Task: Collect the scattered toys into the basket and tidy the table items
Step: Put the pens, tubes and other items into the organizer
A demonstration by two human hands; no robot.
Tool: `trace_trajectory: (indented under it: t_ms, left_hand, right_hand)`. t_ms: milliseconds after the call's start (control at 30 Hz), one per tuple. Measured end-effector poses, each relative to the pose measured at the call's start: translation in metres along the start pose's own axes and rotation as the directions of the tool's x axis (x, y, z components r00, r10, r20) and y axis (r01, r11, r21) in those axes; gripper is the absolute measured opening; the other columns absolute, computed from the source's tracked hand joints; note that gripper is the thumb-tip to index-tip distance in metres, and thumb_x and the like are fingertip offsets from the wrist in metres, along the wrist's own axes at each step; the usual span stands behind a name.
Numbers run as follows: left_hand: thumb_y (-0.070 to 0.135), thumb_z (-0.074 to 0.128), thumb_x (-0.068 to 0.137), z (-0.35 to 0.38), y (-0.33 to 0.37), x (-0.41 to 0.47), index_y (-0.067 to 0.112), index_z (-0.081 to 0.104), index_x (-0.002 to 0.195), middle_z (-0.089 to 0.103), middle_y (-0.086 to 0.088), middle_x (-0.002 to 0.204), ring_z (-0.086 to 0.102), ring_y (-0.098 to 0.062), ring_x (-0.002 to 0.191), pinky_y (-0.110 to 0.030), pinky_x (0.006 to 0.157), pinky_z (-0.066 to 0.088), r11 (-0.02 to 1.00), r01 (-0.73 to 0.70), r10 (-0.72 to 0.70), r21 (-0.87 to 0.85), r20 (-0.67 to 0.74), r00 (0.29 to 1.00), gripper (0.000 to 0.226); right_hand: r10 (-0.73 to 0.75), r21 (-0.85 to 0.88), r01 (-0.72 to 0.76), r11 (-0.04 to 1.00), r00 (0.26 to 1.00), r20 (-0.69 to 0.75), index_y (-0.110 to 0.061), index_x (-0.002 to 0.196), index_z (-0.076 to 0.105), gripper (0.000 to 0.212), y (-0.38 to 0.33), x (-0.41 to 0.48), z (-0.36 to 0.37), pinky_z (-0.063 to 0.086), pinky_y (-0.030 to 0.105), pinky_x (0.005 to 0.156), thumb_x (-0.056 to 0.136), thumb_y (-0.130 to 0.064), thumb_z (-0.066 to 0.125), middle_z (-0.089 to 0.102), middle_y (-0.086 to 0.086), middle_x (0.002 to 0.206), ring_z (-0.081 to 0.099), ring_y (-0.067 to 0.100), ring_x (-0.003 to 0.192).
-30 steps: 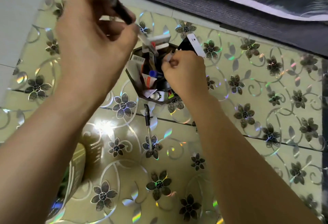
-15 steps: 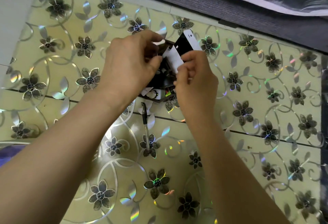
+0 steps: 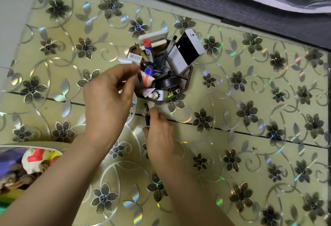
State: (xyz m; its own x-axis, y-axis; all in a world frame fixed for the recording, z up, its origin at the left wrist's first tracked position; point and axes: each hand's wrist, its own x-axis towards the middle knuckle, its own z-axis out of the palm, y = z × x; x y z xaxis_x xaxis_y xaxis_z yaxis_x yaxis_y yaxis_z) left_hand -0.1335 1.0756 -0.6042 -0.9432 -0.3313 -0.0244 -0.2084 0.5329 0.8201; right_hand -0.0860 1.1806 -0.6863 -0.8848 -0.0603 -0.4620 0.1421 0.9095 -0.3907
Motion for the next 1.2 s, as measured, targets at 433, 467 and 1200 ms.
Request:
trace_trajectory:
  t_ms: [433,467,1200]
  left_hand:
    - [0.014,0.062,0.086,0.001,-0.032,-0.003,0.025,0.058,0.124,0.062,0.0,0.121,0.065,-0.016,0.098,-0.039,0.086,0.054,0.982,0.116,-0.132,0.146,0.099,0.986,0.04]
    - [0.014,0.061,0.086,0.003,-0.033,-0.001,0.023,0.054,0.128,0.061,-0.003,0.125,0.065,-0.018,0.101,-0.039,0.088,0.053,0.979,0.133,-0.151,0.154,0.113,0.982,0.044]
    - [0.016,0.043,0.091,0.037,-0.04,0.022,0.01,0.036,0.121,0.064,-0.019,0.098,0.063,-0.041,0.084,-0.048,0.075,0.051,0.942,0.269,-0.317,0.201,0.27,0.909,0.031]
  right_hand:
    - [-0.171,0.452,0.426,0.784,0.848,-0.502,-0.018,0.094,0.063,0.01,-0.004,-0.029,-0.157,0.053,0.019,0.068,0.087,-0.011,0.062,0.067,-0.007,0.081,0.066,0.003,0.074]
    - [-0.137,0.461,0.438,0.772,0.822,-0.553,-0.018,0.094,0.064,0.007,-0.007,-0.021,-0.168,0.051,0.015,0.069,0.089,-0.013,0.061,0.069,-0.008,0.08,0.066,0.0,0.074]
    - [-0.038,0.331,0.262,0.906,0.831,-0.555,-0.023,0.097,0.066,0.023,-0.014,0.043,-0.144,0.052,0.037,0.077,0.078,-0.014,0.057,0.071,-0.01,0.085,0.065,0.017,0.084]
